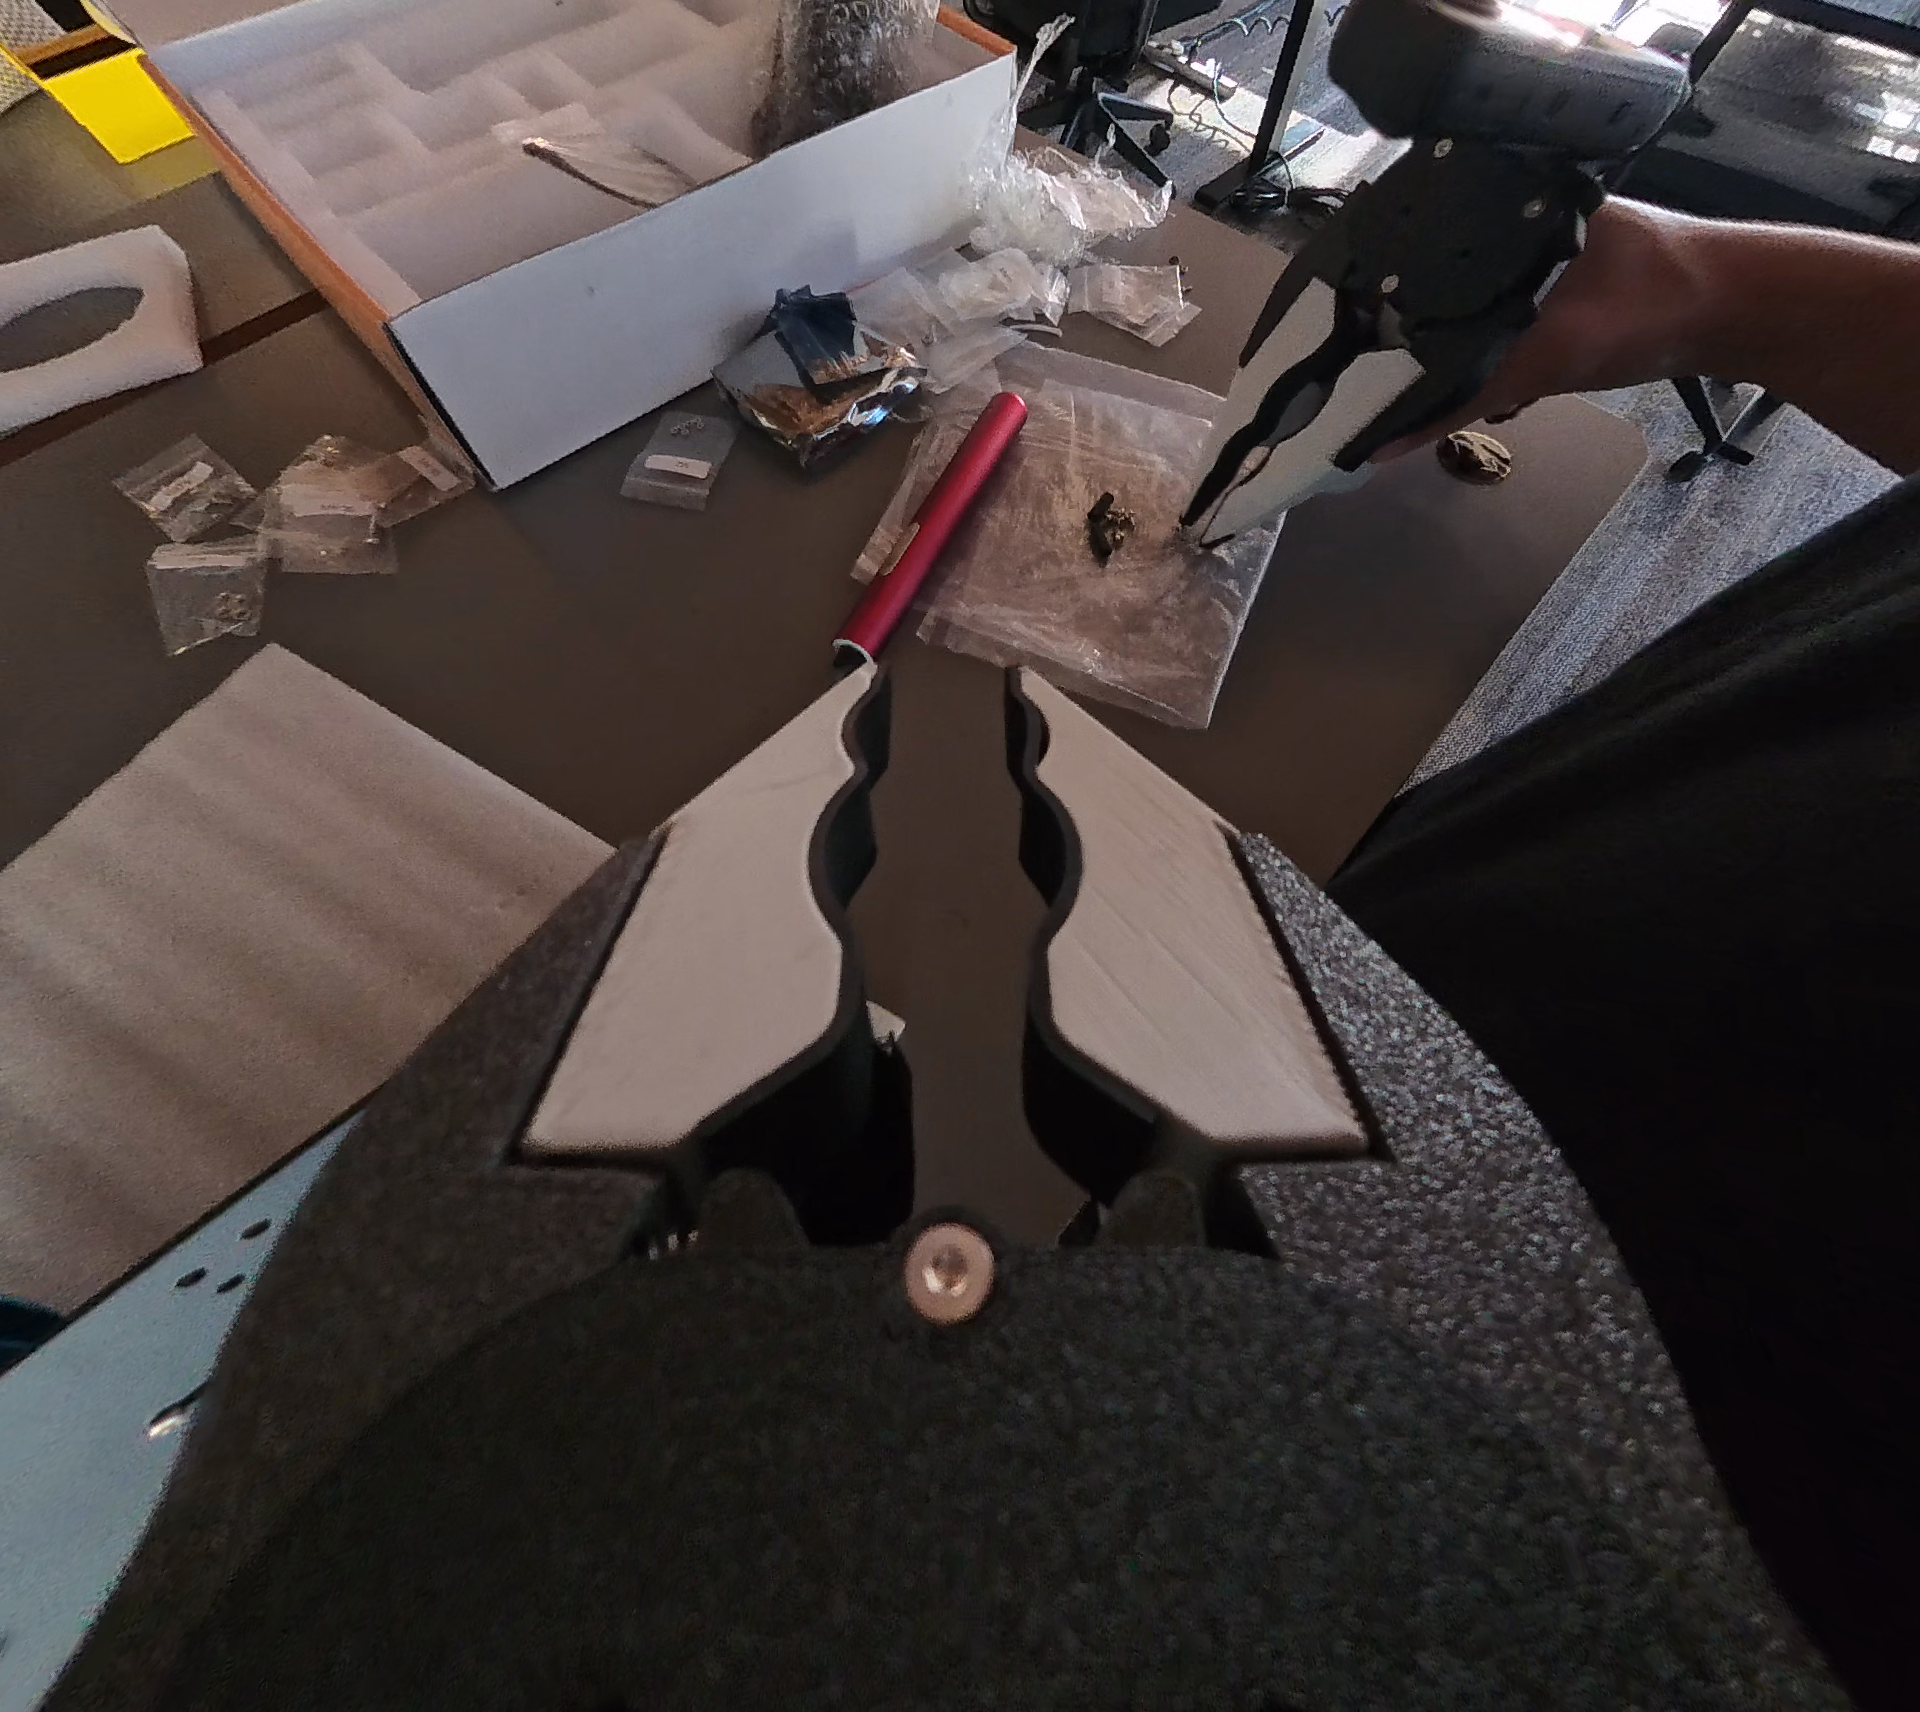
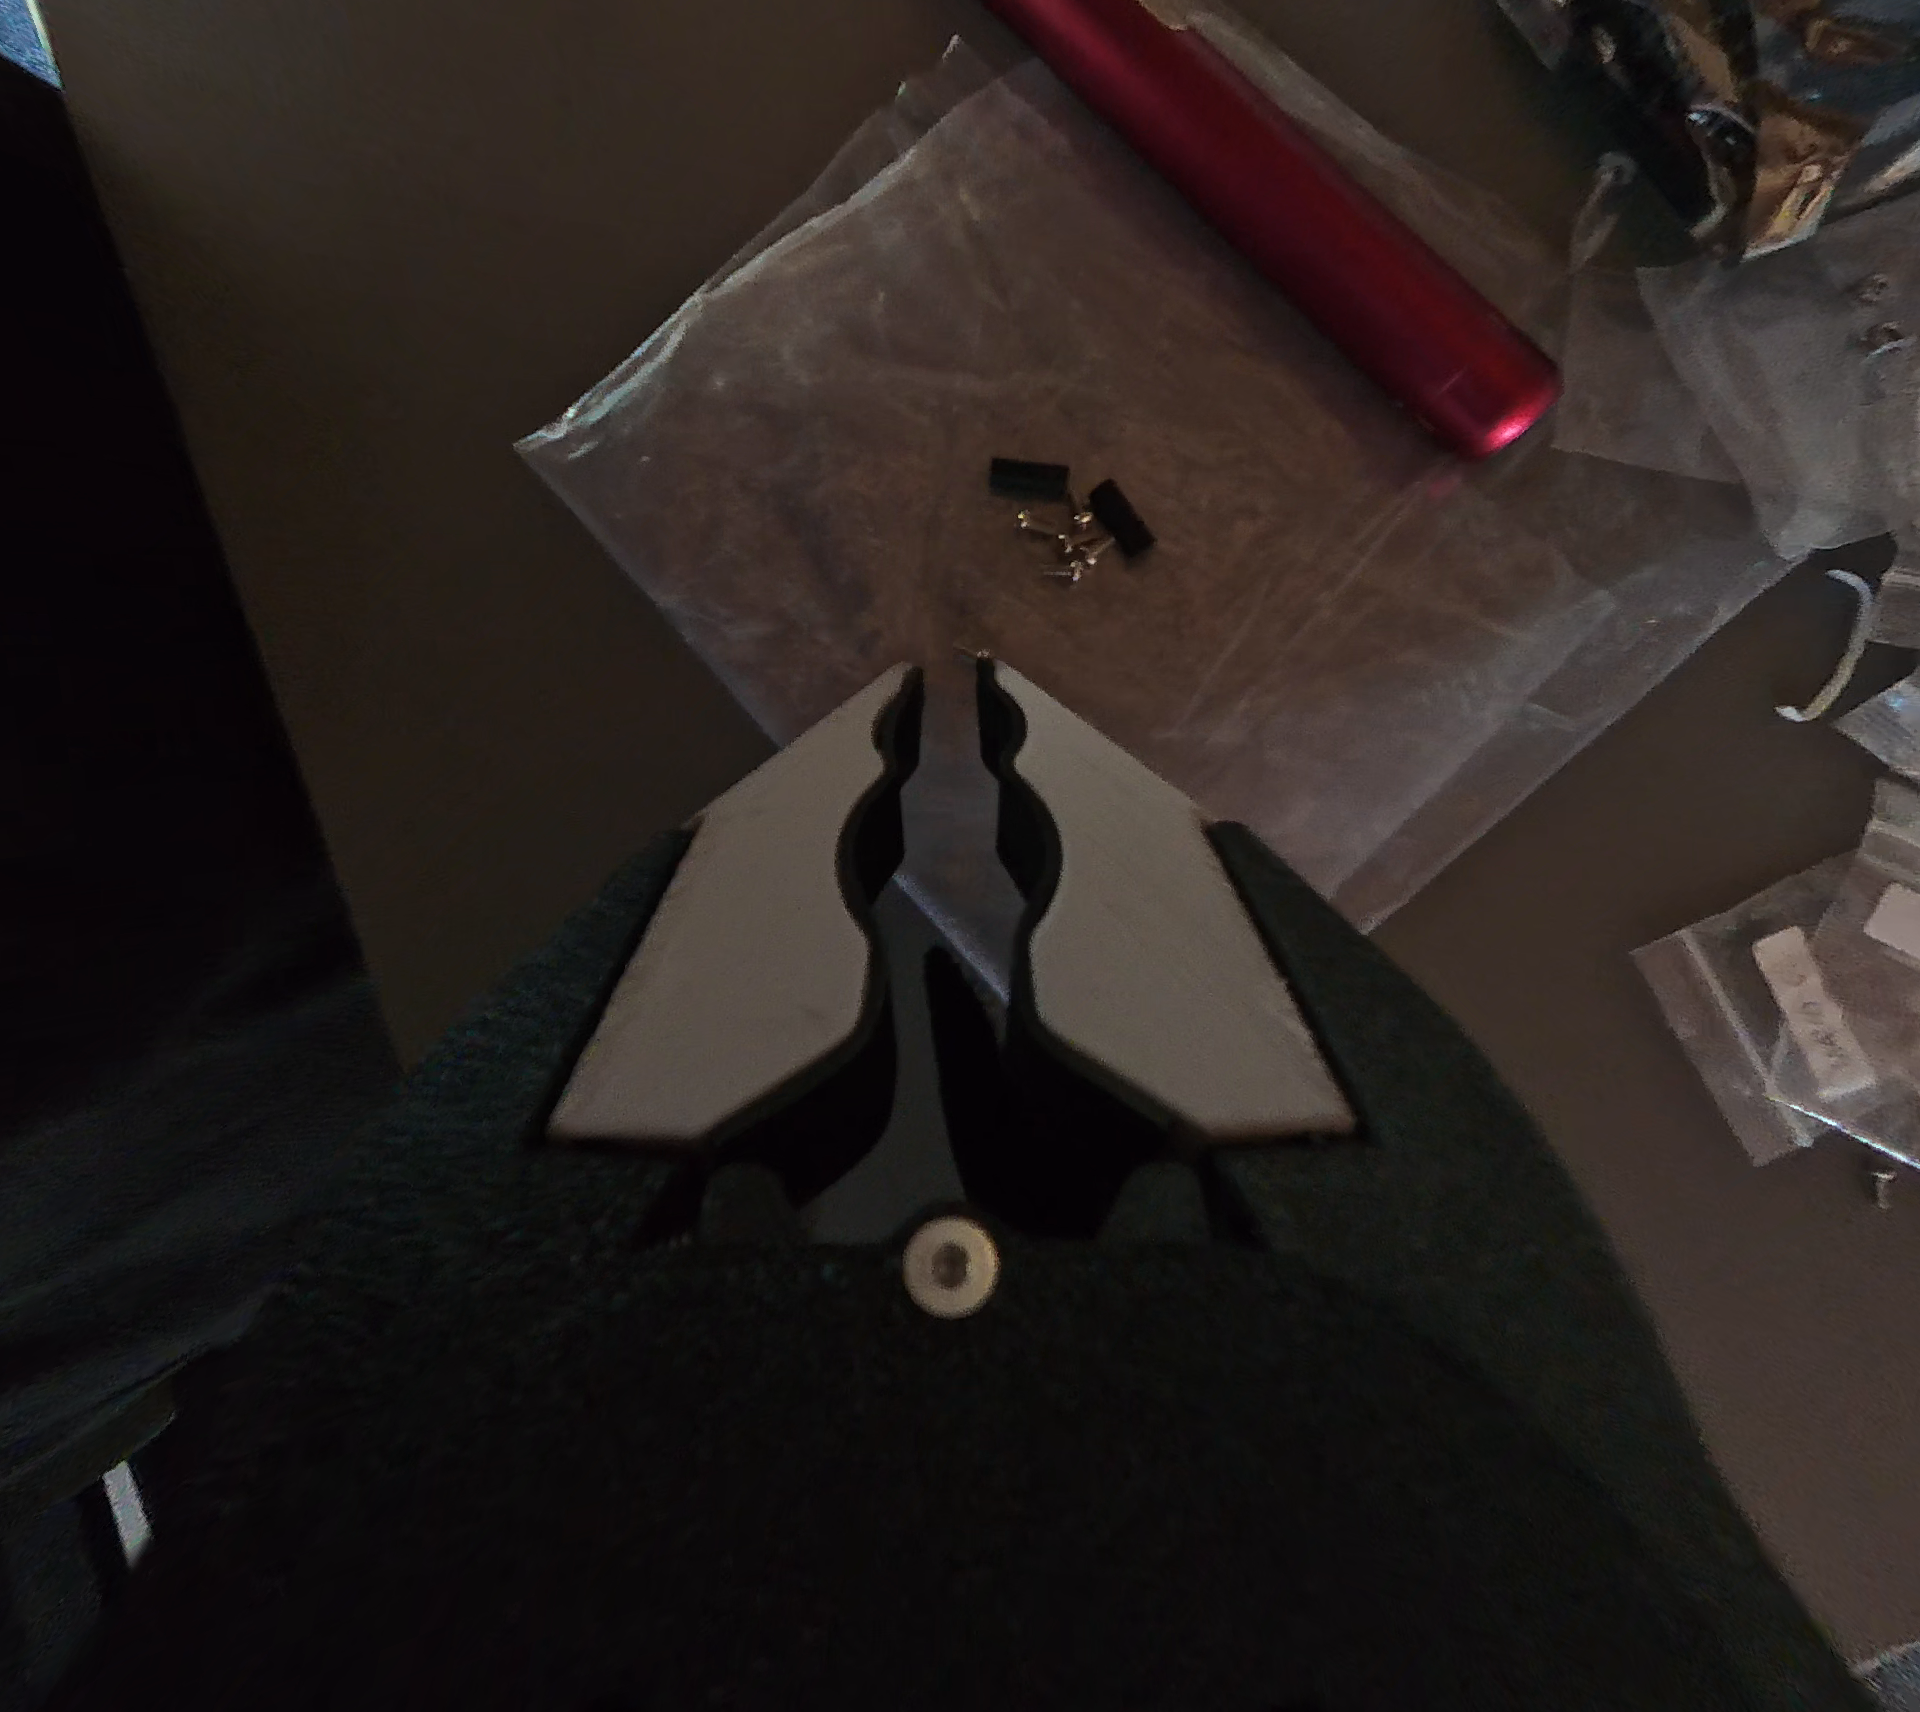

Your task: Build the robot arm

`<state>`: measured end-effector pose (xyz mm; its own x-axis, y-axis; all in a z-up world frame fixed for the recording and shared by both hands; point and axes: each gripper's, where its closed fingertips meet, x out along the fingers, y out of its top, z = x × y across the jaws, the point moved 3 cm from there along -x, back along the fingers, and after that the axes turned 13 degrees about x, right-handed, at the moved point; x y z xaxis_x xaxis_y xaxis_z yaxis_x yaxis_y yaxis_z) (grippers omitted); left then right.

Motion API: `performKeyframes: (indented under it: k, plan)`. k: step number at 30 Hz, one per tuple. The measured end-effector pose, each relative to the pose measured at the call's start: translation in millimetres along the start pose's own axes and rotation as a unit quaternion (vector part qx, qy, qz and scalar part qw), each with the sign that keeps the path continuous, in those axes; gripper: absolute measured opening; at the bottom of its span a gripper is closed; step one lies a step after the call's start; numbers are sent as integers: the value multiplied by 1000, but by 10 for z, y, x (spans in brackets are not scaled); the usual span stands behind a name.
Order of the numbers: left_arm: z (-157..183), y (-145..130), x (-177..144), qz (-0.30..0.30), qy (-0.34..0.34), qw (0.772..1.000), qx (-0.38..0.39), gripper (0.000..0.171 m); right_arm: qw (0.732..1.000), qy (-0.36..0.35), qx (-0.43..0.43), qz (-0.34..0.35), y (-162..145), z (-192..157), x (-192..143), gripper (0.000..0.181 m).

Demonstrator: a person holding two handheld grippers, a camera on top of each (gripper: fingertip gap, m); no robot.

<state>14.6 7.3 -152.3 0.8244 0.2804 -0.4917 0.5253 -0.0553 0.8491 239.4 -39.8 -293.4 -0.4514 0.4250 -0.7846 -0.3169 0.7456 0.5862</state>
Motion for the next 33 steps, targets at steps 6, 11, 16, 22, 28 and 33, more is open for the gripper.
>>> performKeyframes:
  k: [6, 11, 16, 22, 28, 33]
  plan:
    - [55, -66, 8, -9, 1, 1000, -21, 21, 1000, 27, 11, -4, -19, -121, 17, 10]
    - [128, -137, 33, -21, 6, 999, -33, 20, 1000, 11, 11, 4, -19, -83, -77, 10]
    - [191, -202, 113, -26, 6, 998, -60, 20, 1000, 6, 6, 7, 4, -34, -98, 11]
    - [228, -243, 190, -37, 10, 997, -67, 20, 1000, 10, 2, 11, 116, -7, -45, 11]
    - [176, -297, 84, -40, 40, 995, -82, 20, 1000, 11, 1, 12, 223, 17, -25, 11]
    - [141, -362, -18, -47, 69, 992, -91, 20, 998, -23, 54, 25, 223, 80, -93, 24]
